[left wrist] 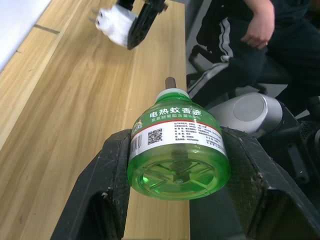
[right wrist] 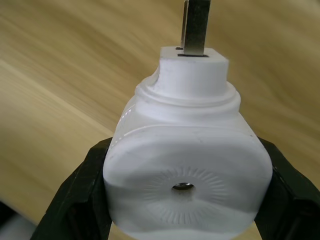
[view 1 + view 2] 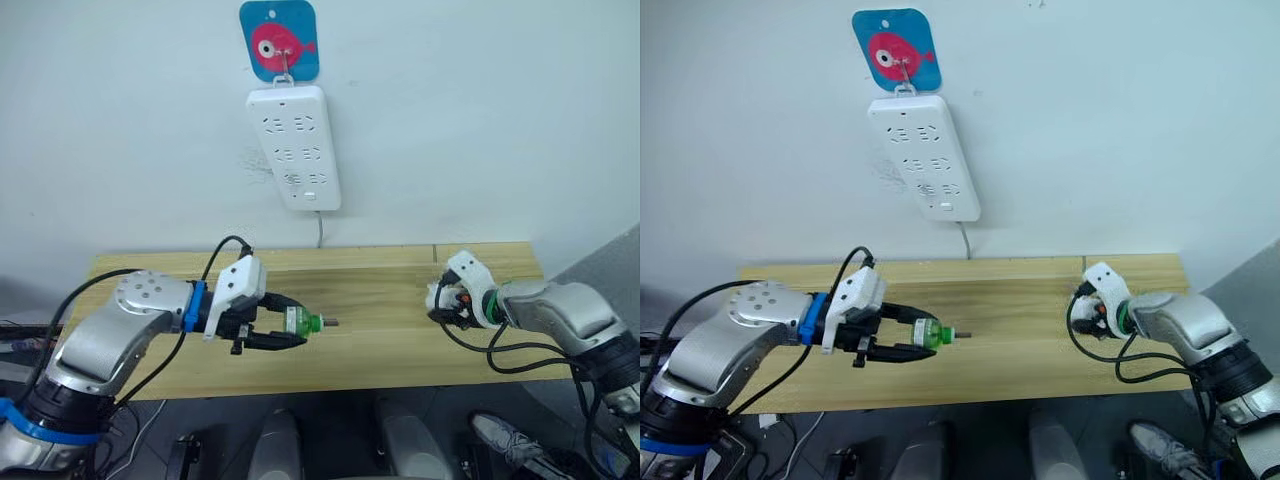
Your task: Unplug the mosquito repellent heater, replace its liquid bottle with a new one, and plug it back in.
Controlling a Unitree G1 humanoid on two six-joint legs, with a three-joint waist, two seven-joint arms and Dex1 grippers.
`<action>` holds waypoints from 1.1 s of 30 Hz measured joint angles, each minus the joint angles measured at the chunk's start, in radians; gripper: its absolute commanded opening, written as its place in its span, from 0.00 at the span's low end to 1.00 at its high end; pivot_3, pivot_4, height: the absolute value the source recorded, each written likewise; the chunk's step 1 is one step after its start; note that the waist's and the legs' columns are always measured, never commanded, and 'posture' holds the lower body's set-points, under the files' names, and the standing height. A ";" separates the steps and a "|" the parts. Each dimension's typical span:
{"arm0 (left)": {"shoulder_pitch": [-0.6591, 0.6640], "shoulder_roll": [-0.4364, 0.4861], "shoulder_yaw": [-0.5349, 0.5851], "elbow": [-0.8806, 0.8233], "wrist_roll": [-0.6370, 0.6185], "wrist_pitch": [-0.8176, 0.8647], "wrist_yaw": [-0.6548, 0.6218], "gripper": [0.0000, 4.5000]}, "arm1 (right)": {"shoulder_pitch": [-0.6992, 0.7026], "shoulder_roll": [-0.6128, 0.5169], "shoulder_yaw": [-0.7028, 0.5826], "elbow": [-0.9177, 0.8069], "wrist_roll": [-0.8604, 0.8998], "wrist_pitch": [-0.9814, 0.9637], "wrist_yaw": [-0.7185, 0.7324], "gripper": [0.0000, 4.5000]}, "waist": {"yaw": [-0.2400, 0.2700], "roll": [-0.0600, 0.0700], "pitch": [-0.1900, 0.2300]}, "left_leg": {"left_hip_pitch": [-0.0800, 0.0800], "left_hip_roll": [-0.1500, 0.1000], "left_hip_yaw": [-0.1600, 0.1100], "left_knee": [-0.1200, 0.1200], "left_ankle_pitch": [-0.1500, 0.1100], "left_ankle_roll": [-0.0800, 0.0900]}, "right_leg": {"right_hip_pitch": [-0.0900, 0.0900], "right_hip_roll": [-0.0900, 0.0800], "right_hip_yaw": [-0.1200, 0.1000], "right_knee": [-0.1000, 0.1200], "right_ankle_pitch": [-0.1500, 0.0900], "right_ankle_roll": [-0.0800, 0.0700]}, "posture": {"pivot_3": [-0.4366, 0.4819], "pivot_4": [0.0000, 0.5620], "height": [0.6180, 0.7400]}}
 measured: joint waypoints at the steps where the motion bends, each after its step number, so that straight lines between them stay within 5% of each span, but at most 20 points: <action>1: 0.009 -0.009 -0.001 -0.009 0.009 -0.006 0.011 0.50 | -0.018 0.016 0.007 0.047 -0.039 -0.017 0.010 0.68 | 0.000 0.000 0.000 | 0.000 0.000 0.000 0.000 0.000 0.000 | 0.000 0.000 0.000 0.000 0.000 0.000 | 0.38 0.41 0.88; 5: 0.019 -0.055 -0.007 -0.020 0.031 -0.014 0.058 0.50 | -0.060 0.081 0.000 0.191 -0.151 -0.053 0.025 0.68 | 0.000 0.000 0.000 | 0.001 0.000 0.000 0.000 0.000 0.000 | 0.000 0.000 0.000 0.001 0.000 0.000 | 0.38 0.41 0.88; 9: 0.025 -0.072 -0.009 -0.023 0.042 -0.014 0.077 0.50 | -0.068 0.125 -0.059 0.244 -0.186 -0.044 0.031 0.97 | 0.000 0.000 0.000 | 0.000 0.000 0.000 0.000 0.000 0.000 | 0.000 0.000 0.000 0.001 0.000 0.000 | 0.38 0.41 0.88; 12: 0.027 -0.092 -0.010 -0.024 0.043 -0.014 0.087 0.50 | -0.062 0.146 -0.118 0.234 -0.193 -0.013 0.029 1.00 | 0.000 0.000 0.000 | 0.000 0.000 0.000 0.000 0.000 0.000 | 0.000 0.000 0.000 0.001 0.000 0.000 | 0.38 0.40 0.88; 20: 0.033 -0.200 0.072 -0.026 -0.022 0.037 0.199 0.50 | 0.064 0.171 -0.550 -0.302 -0.003 0.257 0.025 1.00 | 0.001 0.000 0.000 | 0.001 0.000 -0.003 0.000 0.000 0.000 | 0.002 0.000 -0.002 0.002 0.000 0.000 | 0.35 0.40 0.88; 22: 0.037 -0.254 0.084 -0.027 -0.025 0.015 0.238 0.50 | 0.084 0.269 -0.679 -0.448 0.083 0.311 0.013 1.00 | -0.001 0.000 0.000 | 0.003 0.000 -0.002 0.000 0.000 0.000 | 0.004 0.000 -0.002 0.002 0.000 0.000 | 0.33 0.40 0.88; 27: 0.005 -0.390 0.093 -0.024 0.014 -0.079 0.353 0.50 | 0.111 0.717 -0.934 -0.645 0.388 0.383 -0.136 1.00 | -0.003 0.000 0.000 | 0.006 0.000 -0.002 0.000 0.000 0.000 | 0.005 0.000 -0.001 0.006 0.000 0.000 | 0.31 0.40 0.88; 33: -0.028 -0.469 0.095 -0.015 0.064 -0.202 0.430 0.50 | 0.141 0.948 -0.971 -0.657 0.682 0.381 -0.415 1.00 | -0.006 0.001 -0.001 | 0.006 -0.001 0.000 0.000 0.000 0.000 | 0.004 -0.001 0.000 0.006 0.000 0.000 | 0.32 0.39 0.88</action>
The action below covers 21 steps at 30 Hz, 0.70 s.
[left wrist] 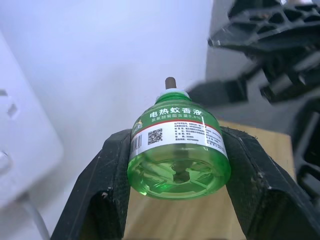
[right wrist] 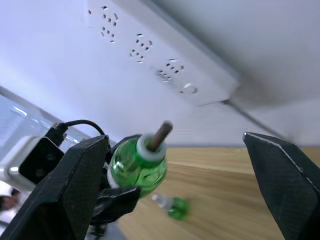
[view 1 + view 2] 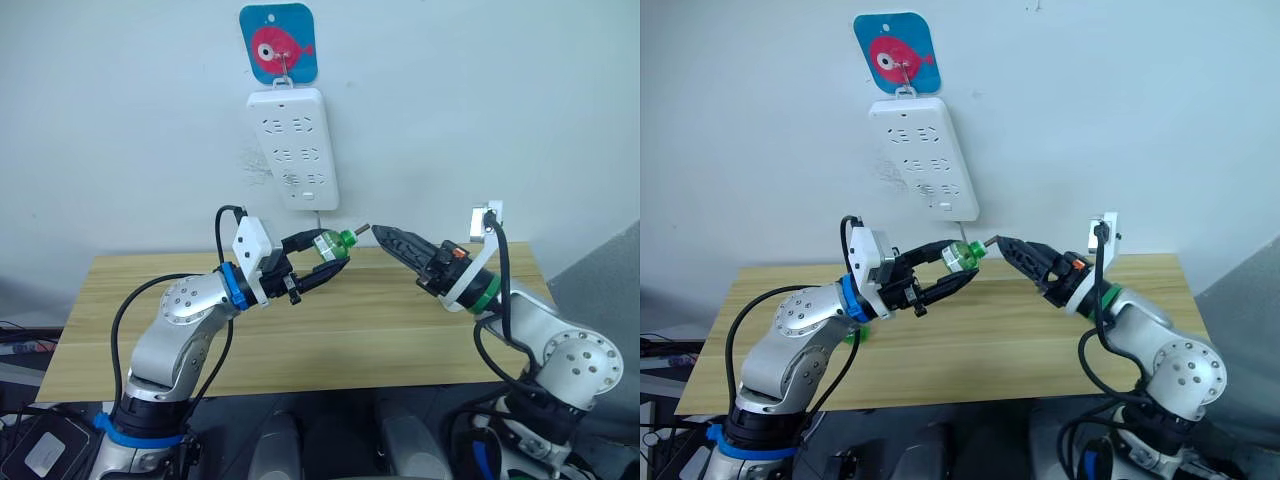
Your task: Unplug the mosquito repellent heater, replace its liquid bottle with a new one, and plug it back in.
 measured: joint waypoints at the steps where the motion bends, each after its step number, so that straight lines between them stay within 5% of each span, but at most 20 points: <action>1: 0.000 -0.005 0.000 0.003 0.005 -0.009 0.004 0.50 | 0.000 0.003 0.009 0.007 0.033 -0.017 -0.033 1.00 | -0.001 0.000 0.000 | 0.000 0.000 0.000 0.000 0.000 0.000 | 0.000 0.000 0.000 0.000 0.000 0.000 | 0.32 0.39 0.88; 14: 0.005 -0.014 -0.035 0.005 0.053 -0.073 0.012 0.50 | 0.029 -0.015 0.272 0.104 0.228 -0.261 -0.207 1.00 | -0.023 0.000 0.000 | 0.000 0.001 -0.001 0.000 0.000 0.000 | 0.000 0.001 0.000 0.000 0.000 0.000 | 0.34 0.37 0.88; 17: 0.005 -0.014 -0.039 0.005 0.060 -0.076 0.012 0.50 | 0.029 -0.028 0.309 0.125 0.262 -0.318 -0.236 0.88 | -0.023 0.000 0.000 | 0.000 0.001 -0.001 0.000 0.000 0.000 | 0.000 0.001 0.000 0.000 0.000 0.000 | 0.34 0.37 0.88; 21: 0.004 -0.014 -0.039 0.004 0.060 -0.091 0.012 0.50 | 0.029 -0.063 0.336 0.143 0.297 -0.372 -0.261 0.56 | -0.023 0.000 0.000 | 0.000 0.001 -0.001 0.000 0.000 0.000 | 0.000 0.001 0.000 0.000 0.000 0.000 | 0.34 0.37 0.88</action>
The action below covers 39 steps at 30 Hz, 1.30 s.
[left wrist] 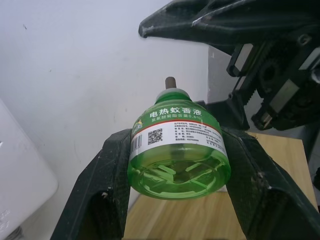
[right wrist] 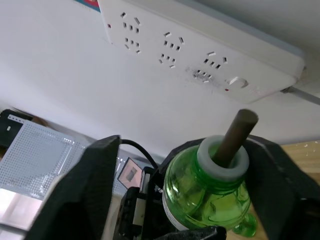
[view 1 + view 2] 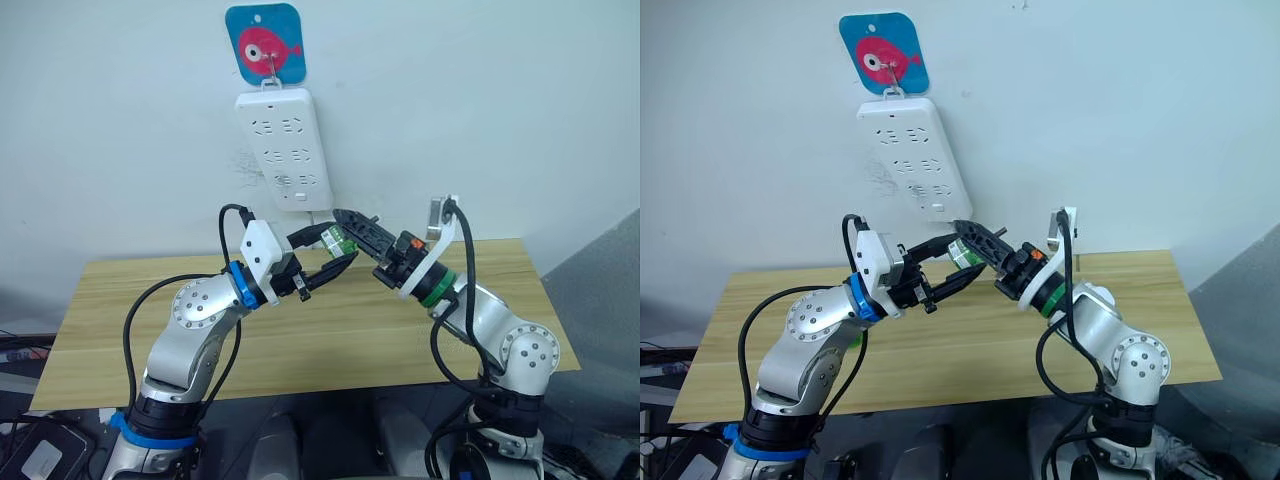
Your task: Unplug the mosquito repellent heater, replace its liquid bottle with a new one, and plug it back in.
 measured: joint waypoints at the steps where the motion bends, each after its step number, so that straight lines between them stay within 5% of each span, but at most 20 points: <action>1: 0.000 0.000 0.000 0.000 0.000 -0.006 0.000 0.50 | 0.000 -0.010 0.009 0.003 0.000 -0.013 -0.005 0.48 | 0.000 0.000 0.000 | 0.000 0.000 0.000 0.000 0.000 0.000 | 0.000 0.000 0.000 0.000 0.000 0.000 | 0.34 0.37 0.88; 5: 0.001 0.000 0.001 -0.002 0.000 -0.018 0.004 0.50 | 0.000 -0.029 0.034 0.020 0.014 -0.063 -0.014 0.19 | 0.000 0.000 0.000 | 0.000 0.000 0.000 0.000 0.000 0.000 | 0.000 0.000 0.000 0.000 0.000 0.000 | 0.34 0.37 0.88; 11: 0.001 -0.001 -0.001 -0.002 0.004 -0.025 0.017 0.50 | 0.000 -0.067 0.070 0.024 0.045 -0.105 -0.027 0.19 | 0.000 0.000 0.000 | 0.000 0.000 0.000 0.000 0.000 0.000 | 0.000 0.000 0.000 0.000 0.000 0.000 | 0.34 0.37 0.88; 17: 0.050 0.074 -0.003 0.008 -0.015 0.111 0.003 0.94 | 0.001 -0.161 0.135 0.015 0.059 -0.114 -0.004 0.19 | -0.002 0.000 0.000 | 0.000 0.000 0.000 -0.001 0.000 0.000 | -0.001 0.001 0.000 0.000 0.000 0.000 | 0.34 0.38 0.88; 20: 0.086 0.169 0.002 0.018 -0.018 0.191 -0.029 1.00 | 0.013 -0.249 0.131 0.014 -0.012 -0.121 0.038 0.19 | -0.001 0.000 0.000 | 0.000 0.000 0.000 -0.001 0.000 0.000 | -0.001 0.001 0.000 0.000 0.000 0.000 | 0.35 0.38 0.88; 26: 0.154 0.303 -0.001 0.010 -0.019 0.306 -0.104 1.00 | 0.062 -0.490 0.353 0.113 -0.598 -0.330 0.288 0.19 | 0.002 0.000 0.000 | 0.000 0.001 0.001 -0.001 0.000 0.000 | -0.001 0.000 0.001 -0.003 -0.002 0.003 | 0.37 0.40 0.88; 31: 0.161 0.307 -0.010 -0.042 -0.037 0.372 -0.108 1.00 | 0.035 -0.413 0.512 0.558 -1.091 -0.767 0.388 0.19 | 0.004 -0.001 0.001 | 0.000 0.001 0.004 -0.002 0.000 0.000 | -0.001 0.000 0.003 -0.005 0.000 0.000 | 0.41 0.41 0.88; 39: 0.205 0.310 -0.023 -0.072 -0.030 0.365 -0.117 1.00 | -0.133 -0.277 0.437 1.052 -1.304 -1.112 0.413 0.19 | 0.022 0.000 0.001 | 0.000 0.001 0.004 -0.002 0.000 0.000 | -0.001 0.000 0.002 -0.004 0.000 0.000 | 0.42 0.40 0.88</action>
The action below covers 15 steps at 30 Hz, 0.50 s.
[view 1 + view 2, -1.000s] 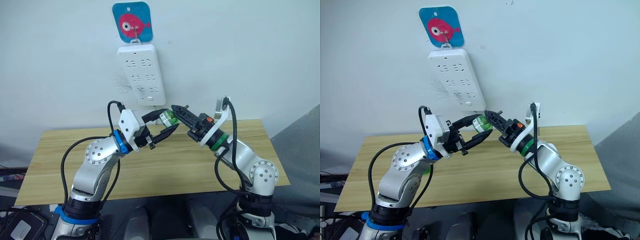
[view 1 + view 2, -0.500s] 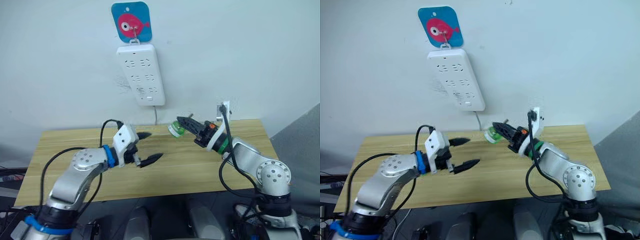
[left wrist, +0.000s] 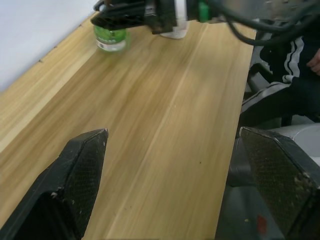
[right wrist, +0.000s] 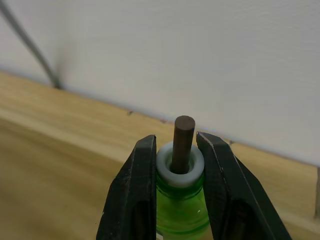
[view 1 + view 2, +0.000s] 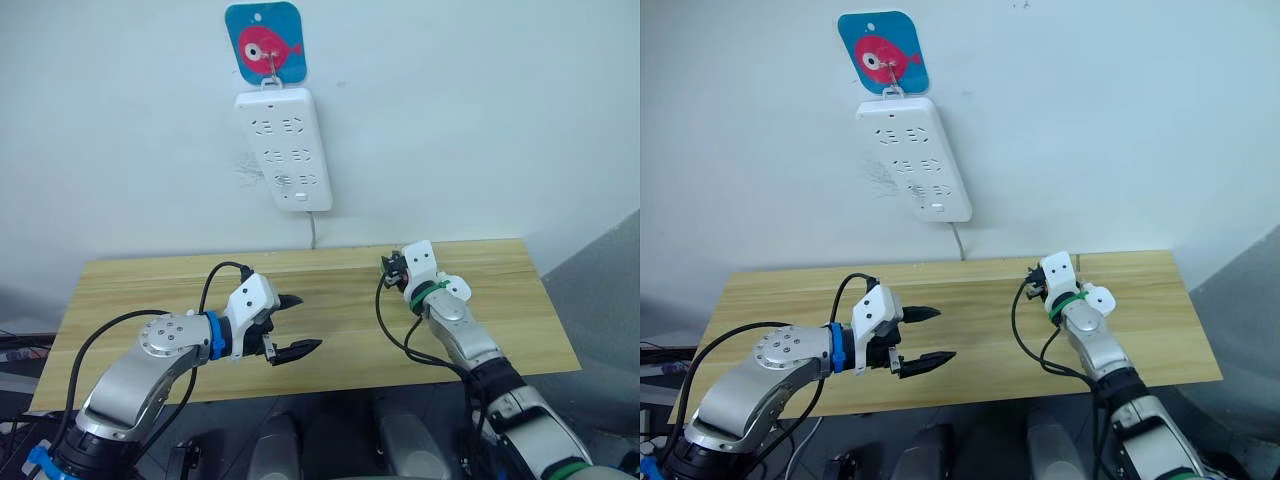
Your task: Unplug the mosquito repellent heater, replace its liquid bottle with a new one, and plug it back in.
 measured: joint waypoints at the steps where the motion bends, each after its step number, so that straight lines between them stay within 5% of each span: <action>1: 0.002 -0.001 0.000 0.000 0.003 -0.002 0.001 1.00 | -0.012 0.012 -0.012 0.046 -0.015 -0.027 0.008 0.19 | 0.003 0.000 0.000 | 0.000 0.000 0.000 0.000 0.000 0.000 | 0.000 0.000 0.000 0.000 0.000 0.000 | 0.42 0.40 0.88; 5: 0.009 -0.006 -0.001 0.001 0.017 -0.026 0.004 1.00 | -0.028 0.042 -0.037 0.147 -0.058 -0.097 0.030 0.19 | 0.007 0.000 0.000 | 0.000 0.000 0.000 0.000 0.000 0.000 | 0.000 -0.001 0.000 0.000 0.000 0.000 | 0.42 0.40 0.88; 10: 0.015 -0.029 -0.001 0.002 0.030 -0.051 0.019 1.00 | -0.009 0.065 -0.094 0.159 -0.060 -0.112 0.060 0.55 | 0.007 0.000 0.000 | 0.001 0.000 0.000 0.001 0.000 0.000 | 0.001 -0.001 0.000 0.001 0.000 0.000 | 0.41 0.40 0.88; 15: 0.073 -0.080 0.028 0.011 0.039 -0.112 0.073 1.00 | 0.110 0.061 -0.133 -0.059 -0.054 -0.074 0.083 0.96 | 0.007 0.000 0.000 | 0.001 0.000 0.000 0.001 0.000 0.000 | 0.001 -0.001 0.000 0.002 0.000 0.000 | 0.40 0.42 0.88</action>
